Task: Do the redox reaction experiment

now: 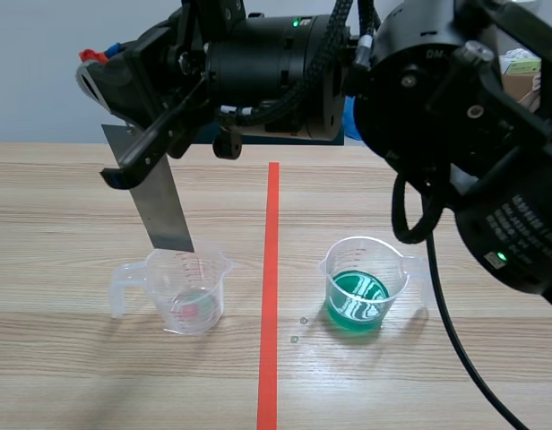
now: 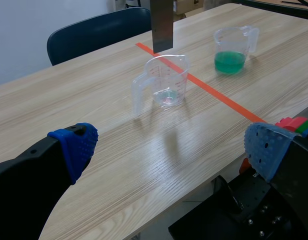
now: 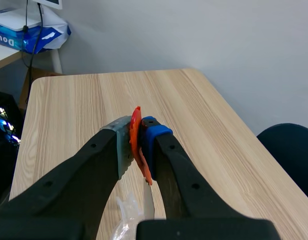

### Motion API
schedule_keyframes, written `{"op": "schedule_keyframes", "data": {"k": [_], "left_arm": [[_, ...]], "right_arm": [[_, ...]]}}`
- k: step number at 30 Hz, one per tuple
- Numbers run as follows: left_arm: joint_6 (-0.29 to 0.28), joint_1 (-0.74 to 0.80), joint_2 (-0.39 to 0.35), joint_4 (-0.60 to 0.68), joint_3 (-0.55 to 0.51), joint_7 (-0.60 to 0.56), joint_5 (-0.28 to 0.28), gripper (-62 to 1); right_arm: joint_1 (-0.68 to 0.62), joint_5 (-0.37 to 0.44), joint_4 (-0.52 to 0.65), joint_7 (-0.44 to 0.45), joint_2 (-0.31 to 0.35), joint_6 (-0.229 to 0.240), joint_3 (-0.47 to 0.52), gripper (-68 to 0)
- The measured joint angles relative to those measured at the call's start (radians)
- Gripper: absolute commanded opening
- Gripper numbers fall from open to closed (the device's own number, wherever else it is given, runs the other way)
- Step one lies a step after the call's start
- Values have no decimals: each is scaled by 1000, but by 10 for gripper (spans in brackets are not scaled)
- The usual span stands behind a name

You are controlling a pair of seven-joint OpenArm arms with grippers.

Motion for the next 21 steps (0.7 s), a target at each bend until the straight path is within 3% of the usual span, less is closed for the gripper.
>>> {"op": "schedule_keyframes", "data": {"k": [21], "left_arm": [[0, 0, 0, 0, 0, 0, 0, 14]], "right_arm": [[0, -4, -32, -1, -16, -7, 0, -669]]}}
